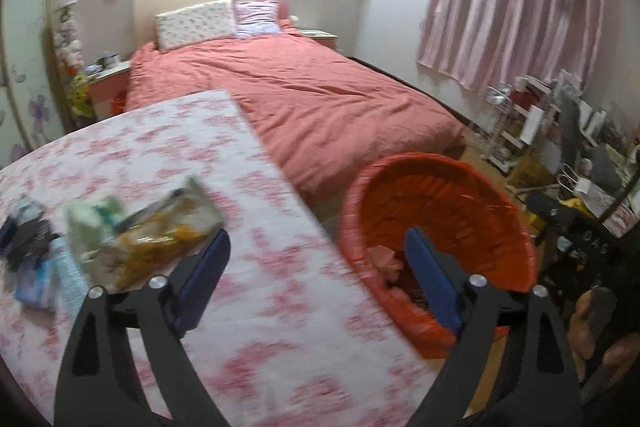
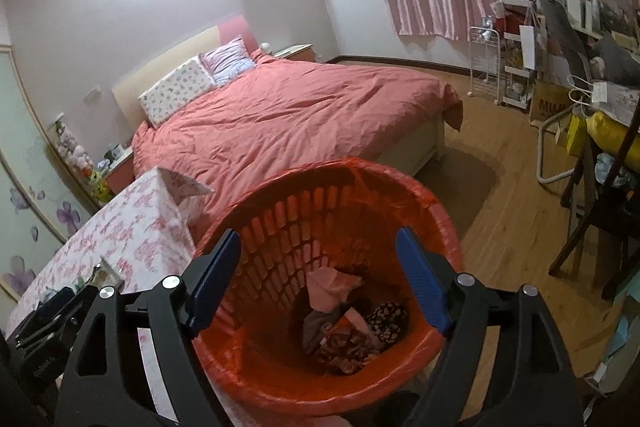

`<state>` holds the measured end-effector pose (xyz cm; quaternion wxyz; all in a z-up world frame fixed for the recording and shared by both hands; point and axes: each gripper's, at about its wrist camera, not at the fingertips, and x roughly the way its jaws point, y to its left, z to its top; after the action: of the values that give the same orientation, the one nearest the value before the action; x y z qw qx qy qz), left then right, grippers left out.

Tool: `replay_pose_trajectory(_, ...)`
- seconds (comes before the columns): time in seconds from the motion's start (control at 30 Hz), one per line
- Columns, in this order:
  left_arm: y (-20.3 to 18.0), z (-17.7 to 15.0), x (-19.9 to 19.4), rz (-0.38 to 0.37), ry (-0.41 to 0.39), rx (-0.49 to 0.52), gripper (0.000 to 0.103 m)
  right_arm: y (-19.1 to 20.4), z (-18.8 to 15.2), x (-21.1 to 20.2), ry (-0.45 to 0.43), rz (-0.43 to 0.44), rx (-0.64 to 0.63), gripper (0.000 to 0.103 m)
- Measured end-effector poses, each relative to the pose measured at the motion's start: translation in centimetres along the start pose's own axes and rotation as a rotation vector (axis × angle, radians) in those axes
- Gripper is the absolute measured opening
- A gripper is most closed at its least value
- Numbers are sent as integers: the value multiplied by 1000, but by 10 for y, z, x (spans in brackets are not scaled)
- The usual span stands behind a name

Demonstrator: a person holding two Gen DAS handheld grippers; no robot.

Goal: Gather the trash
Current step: 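Carry the tissue and grey-green cloth to the orange basket while both tools open to drop them, then move both tools back over the bed toward the blue tissue pack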

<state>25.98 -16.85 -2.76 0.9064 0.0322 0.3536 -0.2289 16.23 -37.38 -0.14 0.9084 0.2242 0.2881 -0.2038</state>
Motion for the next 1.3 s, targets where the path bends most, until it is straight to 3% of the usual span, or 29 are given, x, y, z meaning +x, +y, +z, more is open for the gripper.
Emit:
replay_pose_trajectory(0.1, 29, -6, -10, 30, 15, -30, 89, 20, -5, 0, 16, 12, -38, 80)
replay_pose_trajectory(0.6, 197, -54, -56, 365, 61, -224, 93, 132, -56, 3, 132, 142, -263, 80)
replay_pose_trajectory(1.0, 244, -67, -29, 421, 168, -307, 93, 183, -81, 5, 189, 200, -360, 80)
replay_pose_trajectory(1.3, 298, -82, -56, 519, 163, -376, 92, 203, -93, 10, 219, 233, -379, 80)
